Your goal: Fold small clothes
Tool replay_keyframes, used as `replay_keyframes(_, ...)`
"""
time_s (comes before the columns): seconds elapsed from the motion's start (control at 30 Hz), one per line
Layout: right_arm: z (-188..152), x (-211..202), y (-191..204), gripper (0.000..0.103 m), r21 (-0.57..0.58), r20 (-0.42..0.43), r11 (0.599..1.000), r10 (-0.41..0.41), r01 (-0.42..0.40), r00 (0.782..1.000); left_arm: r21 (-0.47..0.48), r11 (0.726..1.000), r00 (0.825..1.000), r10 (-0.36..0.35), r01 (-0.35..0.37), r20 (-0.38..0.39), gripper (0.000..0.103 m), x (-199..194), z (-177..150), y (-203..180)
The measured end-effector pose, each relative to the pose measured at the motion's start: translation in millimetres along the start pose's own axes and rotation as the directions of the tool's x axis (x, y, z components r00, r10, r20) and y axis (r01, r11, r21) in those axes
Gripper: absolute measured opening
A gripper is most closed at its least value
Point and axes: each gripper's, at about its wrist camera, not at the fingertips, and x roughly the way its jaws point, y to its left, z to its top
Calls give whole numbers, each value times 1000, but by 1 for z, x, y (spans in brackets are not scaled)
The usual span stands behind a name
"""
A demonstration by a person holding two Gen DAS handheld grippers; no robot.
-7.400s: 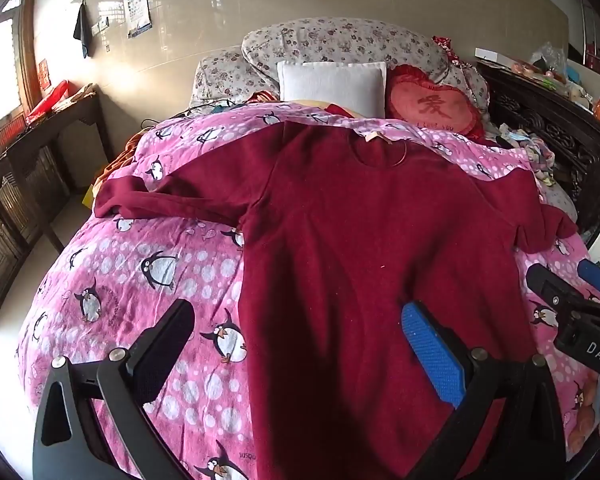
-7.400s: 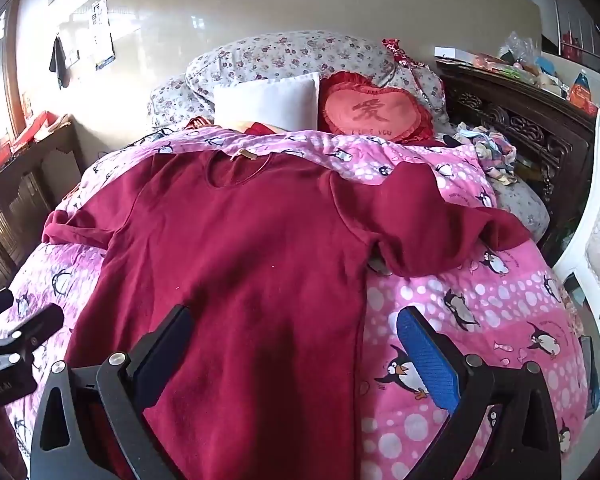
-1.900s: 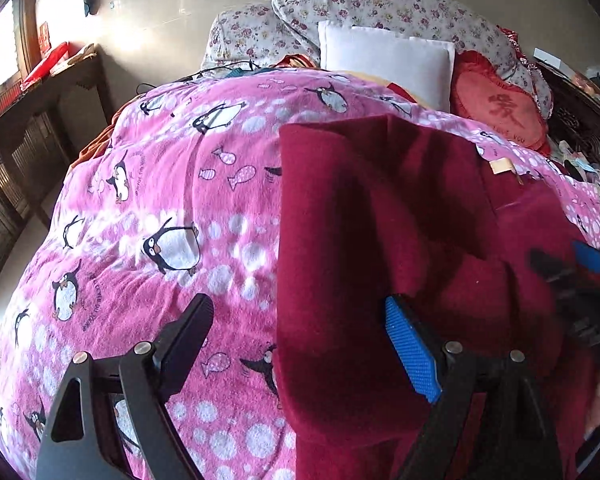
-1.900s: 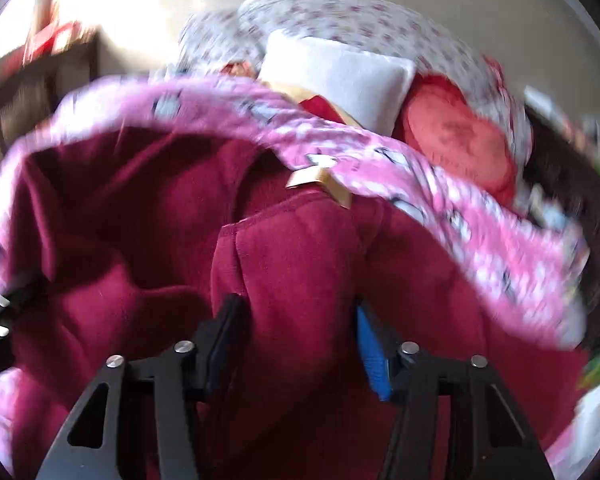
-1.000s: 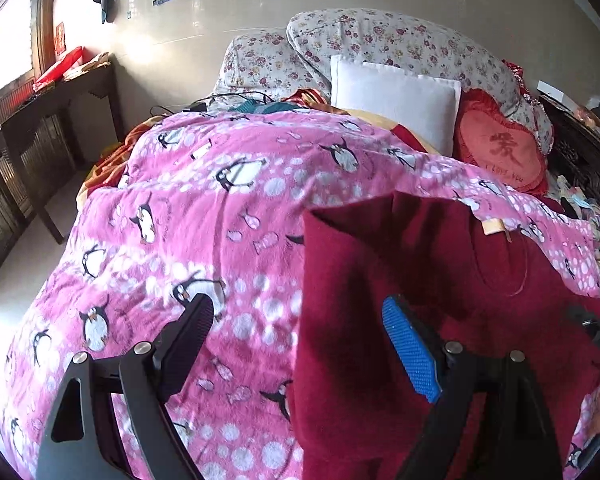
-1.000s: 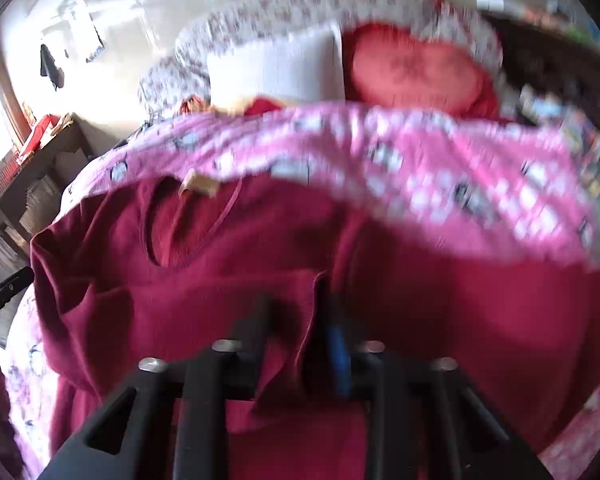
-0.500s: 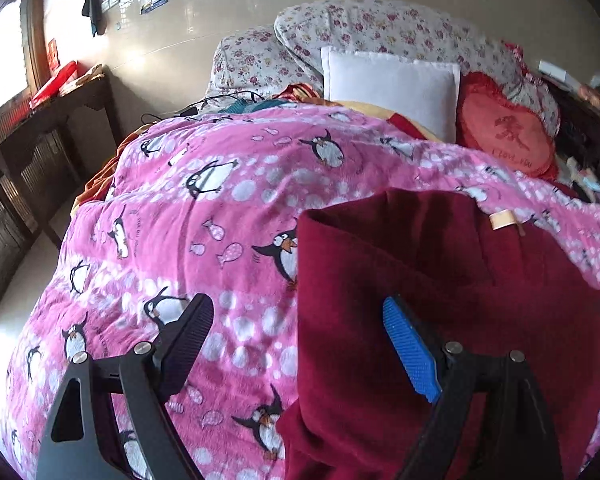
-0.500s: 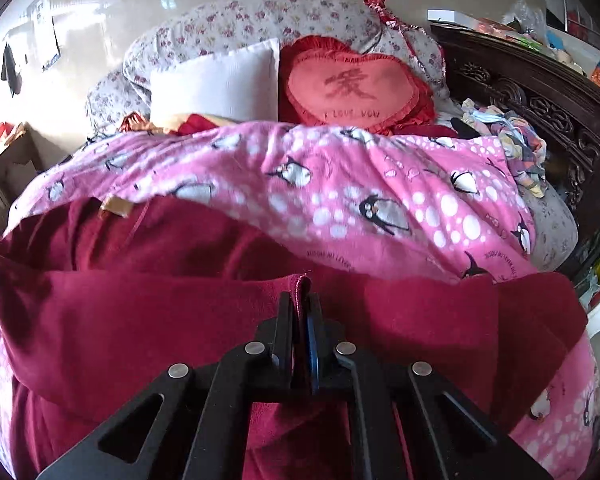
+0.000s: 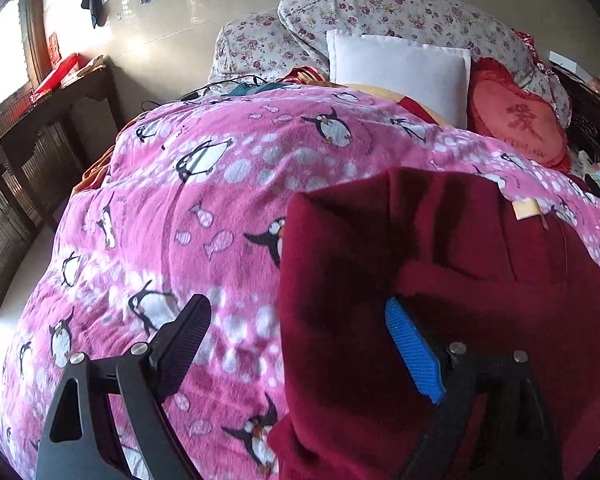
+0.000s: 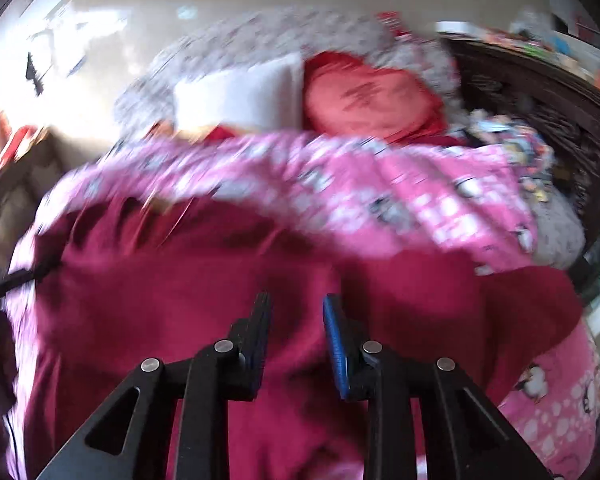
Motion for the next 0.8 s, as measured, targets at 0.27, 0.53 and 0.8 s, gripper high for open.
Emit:
replay_keyframes(0.27, -22, -59, -35, 74, 172, 87, 985, 11, -26, 996, -8, 996, 995, -89, 89, 37, 89, -50, -19, -4)
replay_keyframes(0.53, -87, -104, -163, 80, 558, 69, 830, -69, 19, 995, 69, 976, 978, -206, 206, -2, 90, -67, -37, -58)
replay_keyframes(0.8, -125, -72, -241, 82, 786, 63, 617, -5, -46, 998, 70, 977, 979, -197, 200, -55, 90, -49, -45, -75)
